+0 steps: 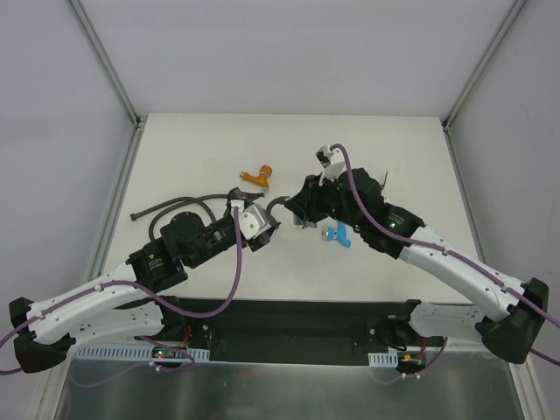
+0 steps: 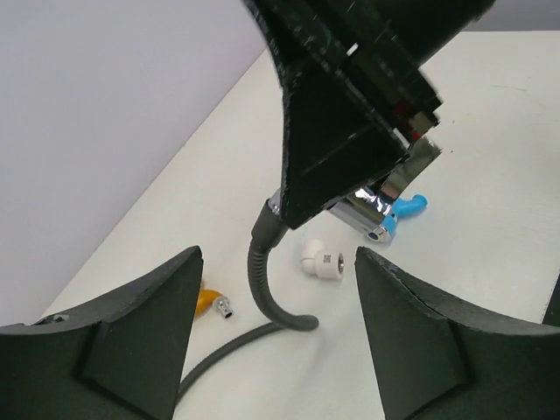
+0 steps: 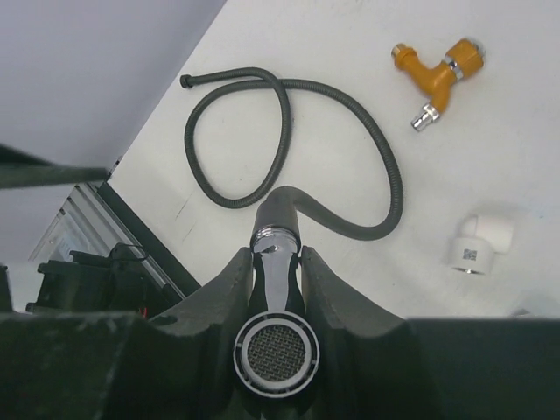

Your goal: Install the water faucets

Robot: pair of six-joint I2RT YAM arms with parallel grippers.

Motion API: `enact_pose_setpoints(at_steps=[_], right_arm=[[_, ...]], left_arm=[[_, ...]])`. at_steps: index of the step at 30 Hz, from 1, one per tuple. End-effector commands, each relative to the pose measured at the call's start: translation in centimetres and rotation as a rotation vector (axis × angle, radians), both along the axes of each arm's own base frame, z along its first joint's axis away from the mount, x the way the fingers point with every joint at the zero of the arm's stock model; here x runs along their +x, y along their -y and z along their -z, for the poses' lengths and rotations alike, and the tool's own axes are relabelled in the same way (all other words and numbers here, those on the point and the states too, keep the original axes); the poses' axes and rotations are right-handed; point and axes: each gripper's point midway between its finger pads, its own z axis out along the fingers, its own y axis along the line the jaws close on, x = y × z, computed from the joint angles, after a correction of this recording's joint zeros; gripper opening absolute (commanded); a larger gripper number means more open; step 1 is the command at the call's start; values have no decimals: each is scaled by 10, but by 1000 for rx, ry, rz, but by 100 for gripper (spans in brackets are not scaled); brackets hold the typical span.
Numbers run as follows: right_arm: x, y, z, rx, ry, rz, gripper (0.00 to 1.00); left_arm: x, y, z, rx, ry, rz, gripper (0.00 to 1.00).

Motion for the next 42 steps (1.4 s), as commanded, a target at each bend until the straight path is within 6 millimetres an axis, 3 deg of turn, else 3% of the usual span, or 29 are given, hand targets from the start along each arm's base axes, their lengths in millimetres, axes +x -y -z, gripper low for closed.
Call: enact_pose_setpoints(at_steps=[1, 5, 9, 15, 23, 28, 38, 42], right_arm=[[-11, 14, -57, 44, 244, -78, 2], [-28, 17, -69, 32, 331, -181, 2], [-62, 7, -74, 41, 386, -413, 2], [-89, -3, -67, 40, 397, -621, 2], [-106, -7, -67, 55, 440, -746, 2], [-108, -5, -71, 49, 462, -760, 2], [-118, -2, -71, 39, 482, -798, 2], [-119, -3, -73, 40, 482, -797, 2]], left_arm=[[-7, 6, -16, -68, -6, 95, 70], [-6, 5, -16, -57, -35, 127, 72], [-13, 9, -14, -45, -68, 195, 73], [-47, 25, -10, -16, -162, 416, 72], [-59, 30, -6, 14, -235, 506, 69], [-55, 34, 4, 50, -285, 495, 65], [-55, 38, 10, 72, -322, 505, 33], [-54, 38, 11, 74, -324, 502, 11]])
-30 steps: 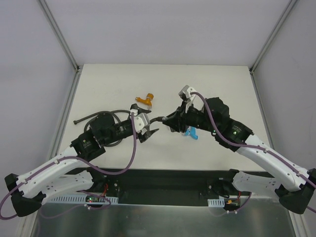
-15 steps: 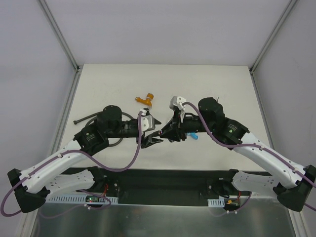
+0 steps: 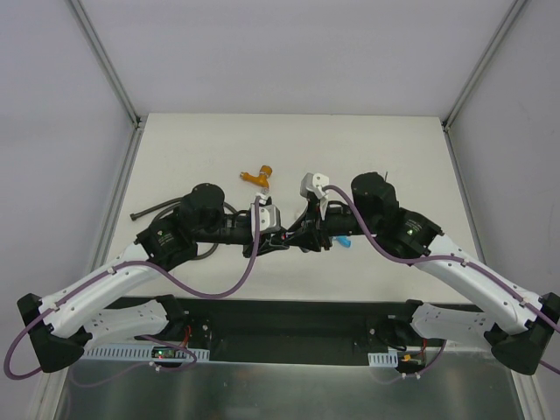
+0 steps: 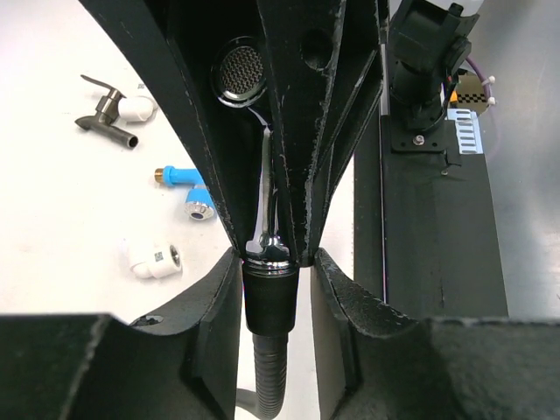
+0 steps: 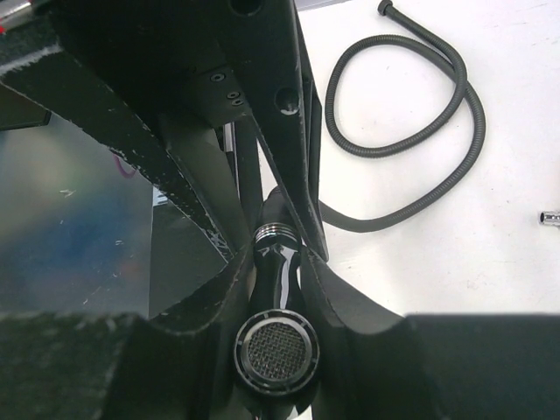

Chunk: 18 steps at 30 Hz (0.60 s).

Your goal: Install the water faucets

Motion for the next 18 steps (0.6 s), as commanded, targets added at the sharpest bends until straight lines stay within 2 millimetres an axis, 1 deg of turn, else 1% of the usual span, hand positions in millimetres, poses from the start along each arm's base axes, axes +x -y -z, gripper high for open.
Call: enact_pose_setpoints(at_steps=[1, 4, 10, 15, 16, 18], right_arm=[[-17, -2, -48, 114, 90, -78, 2], [-16, -3, -47, 112, 83, -65, 2], [-9, -5, -52, 122, 57, -5, 2], [10, -8, -56, 149, -13, 142, 2], [20, -8, -57, 158, -27, 211, 2], [29, -8, -55, 170, -119, 301, 2]], left_arm=[[4, 3, -19, -38, 32, 1, 8], [7, 2, -17, -32, 40, -10, 0], [14, -1, -19, -32, 71, -51, 0], [21, -4, -21, -38, 100, -98, 0], [26, -5, -21, -37, 113, -129, 0], [28, -5, -18, -31, 130, -145, 0]])
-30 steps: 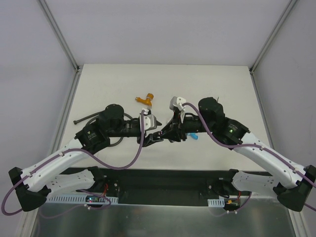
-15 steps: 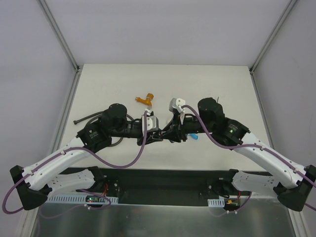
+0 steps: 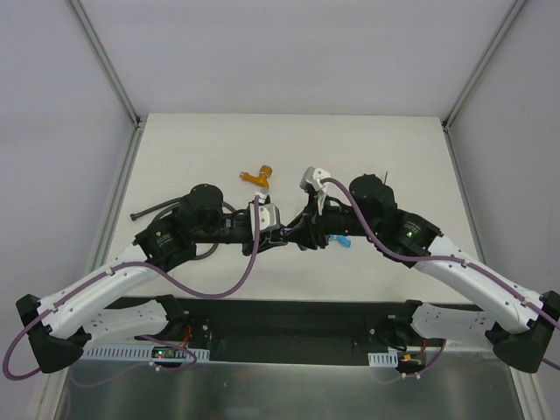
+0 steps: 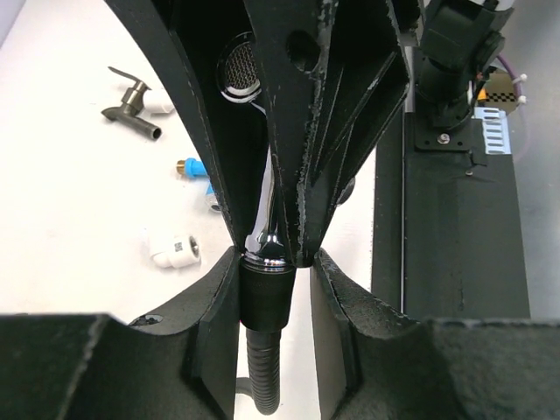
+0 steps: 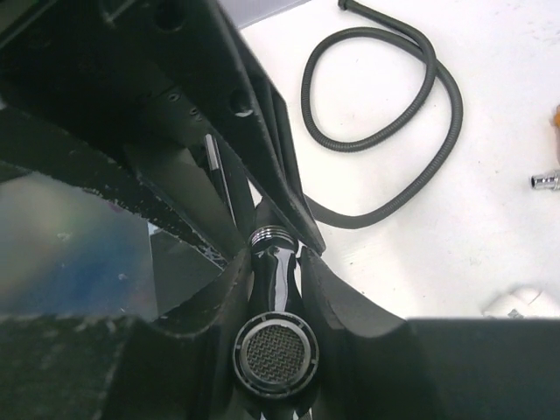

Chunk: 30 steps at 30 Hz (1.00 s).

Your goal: Install the water faucets

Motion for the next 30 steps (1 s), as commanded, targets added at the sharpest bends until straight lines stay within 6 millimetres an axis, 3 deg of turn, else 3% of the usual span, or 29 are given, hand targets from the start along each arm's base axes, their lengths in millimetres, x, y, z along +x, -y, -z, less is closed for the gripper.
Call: enact_pose_setpoints(at_steps=[1, 7, 12, 21, 26, 28, 29, 30], right_arm=[[31, -5, -53, 181, -79, 253, 2], [53, -7, -39, 226, -284, 456, 2], [59, -12, -36, 264, -379, 515, 2], [76, -4, -30, 304, -432, 653, 2], [89, 16, -26, 307, -370, 765, 2], [96, 29, -28, 311, -331, 821, 2], [98, 33, -28, 302, -303, 832, 2], [101, 40, -28, 298, -285, 857, 2]], left_arm=[[19, -2, -20, -43, 118, -102, 0], [31, -5, -16, -31, 211, -214, 0], [34, -4, -12, -20, 289, -273, 0], [35, 0, -8, -31, 343, -331, 0], [26, 9, 0, -19, 345, -288, 0], [24, 11, -2, -32, 337, -281, 9], [24, 10, -3, -35, 335, -285, 21], [24, 8, -6, -43, 336, -295, 25]])
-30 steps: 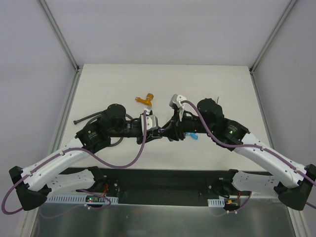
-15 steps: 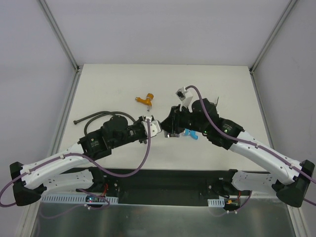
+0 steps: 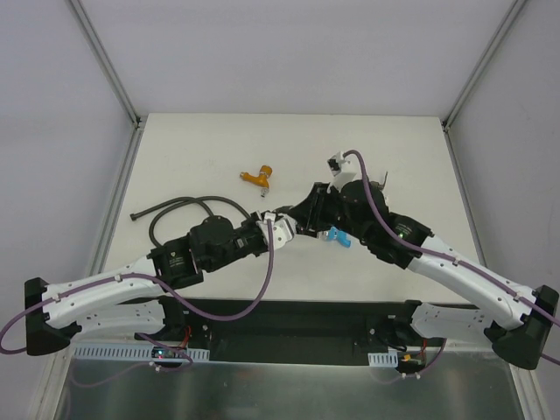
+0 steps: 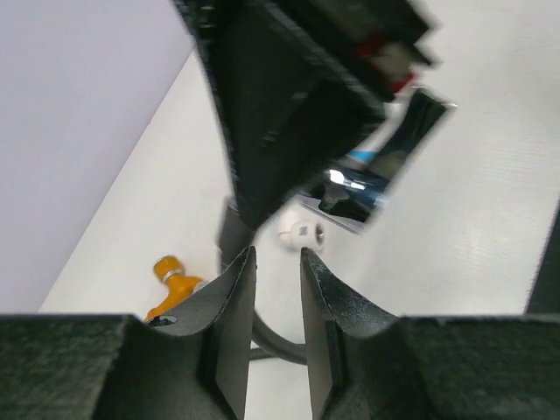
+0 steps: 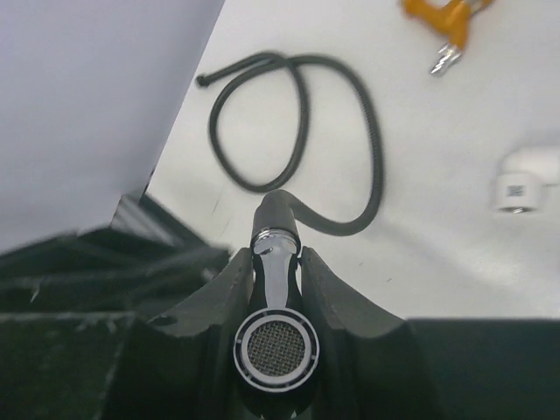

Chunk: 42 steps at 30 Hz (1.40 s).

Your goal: Install the water faucets

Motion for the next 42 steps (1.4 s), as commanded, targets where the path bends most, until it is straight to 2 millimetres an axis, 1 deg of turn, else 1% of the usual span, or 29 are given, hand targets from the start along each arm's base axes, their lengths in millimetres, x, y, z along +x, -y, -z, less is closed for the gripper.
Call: enact_pose_setpoints(at_steps=[1, 3, 5, 8, 10, 11, 12, 13, 14, 15, 17, 18, 20, 21, 22, 23, 24, 25, 26, 28, 29, 31, 32, 35, 36, 38, 39, 41, 42], right_arm=[[48, 35, -48, 64, 189, 254, 2], [53, 41, -45, 32, 211, 275, 2], [57, 43, -41, 16, 212, 282, 2], [63, 34, -38, 3, 236, 252, 2], [62, 18, -30, 2, 237, 184, 2], [64, 8, -37, 48, 258, 162, 2], [62, -6, -24, 50, 236, 106, 2], [62, -15, -21, 73, 224, 79, 2], [62, -27, -27, 118, 231, 50, 2], [57, -46, -11, 121, 190, -28, 2], [53, -72, -17, 184, 190, -105, 2], [50, -90, 2, 169, 156, -163, 2], [45, -117, 1, 195, 157, -234, 2], [43, -133, 27, 169, 105, -285, 2], [42, -143, 35, 168, 84, -311, 3], [44, -153, 34, 193, 65, -320, 3], [45, -163, 61, 171, 11, -333, 4], [47, -168, 71, 172, -12, -332, 4], [50, -177, 90, 169, -51, -330, 5], [51, -183, 110, 157, -91, -335, 8], [54, -187, 127, 138, -119, -328, 9], [56, -190, 146, 120, -152, -314, 15], [58, -191, 160, 103, -174, -305, 21], [62, -190, 180, 74, -193, -281, 36], [64, -188, 181, 70, -193, -272, 47], [68, -183, 187, 53, -200, -253, 56], [73, -179, 188, 48, -202, -235, 66], [79, -170, 188, 30, -199, -209, 80], [84, -165, 188, 24, -196, -196, 84]], left_arm=[[-15, 9, -17, -89, -4, 57, 30], [-12, 4, -25, -114, 18, 31, 41], [-1, -6, -30, -131, 30, -26, 47], [14, -24, -47, -206, 20, -105, 54], [34, -49, -60, -286, 7, -219, 65], [41, -58, -65, -315, 3, -264, 69], [54, -79, -73, -353, 18, -355, 72], [58, -87, -75, -380, 10, -396, 78], [62, -96, -79, -396, 20, -434, 80], [66, -108, -81, -412, 34, -487, 83], [70, -123, -89, -441, 70, -545, 89], [70, -131, -89, -454, 83, -568, 92], [72, -144, -96, -496, 116, -620, 97], [71, -150, -95, -506, 128, -635, 99], [72, -155, -97, -512, 139, -656, 99], [72, -158, -99, -523, 150, -669, 99], [72, -162, -100, -527, 156, -682, 99], [72, -164, -101, -528, 162, -690, 99], [72, -167, -103, -533, 167, -695, 99], [71, -168, -103, -529, 172, -694, 99], [71, -168, -104, -528, 176, -687, 99], [70, -168, -104, -529, 179, -686, 99], [70, -168, -105, -528, 182, -687, 99], [70, -168, -103, -521, 182, -685, 99], [71, -168, -104, -521, 184, -686, 99], [70, -169, -104, -522, 185, -686, 99], [71, -168, -103, -518, 184, -688, 99], [71, -169, -103, -521, 184, -691, 99], [72, -169, -104, -519, 186, -694, 99]])
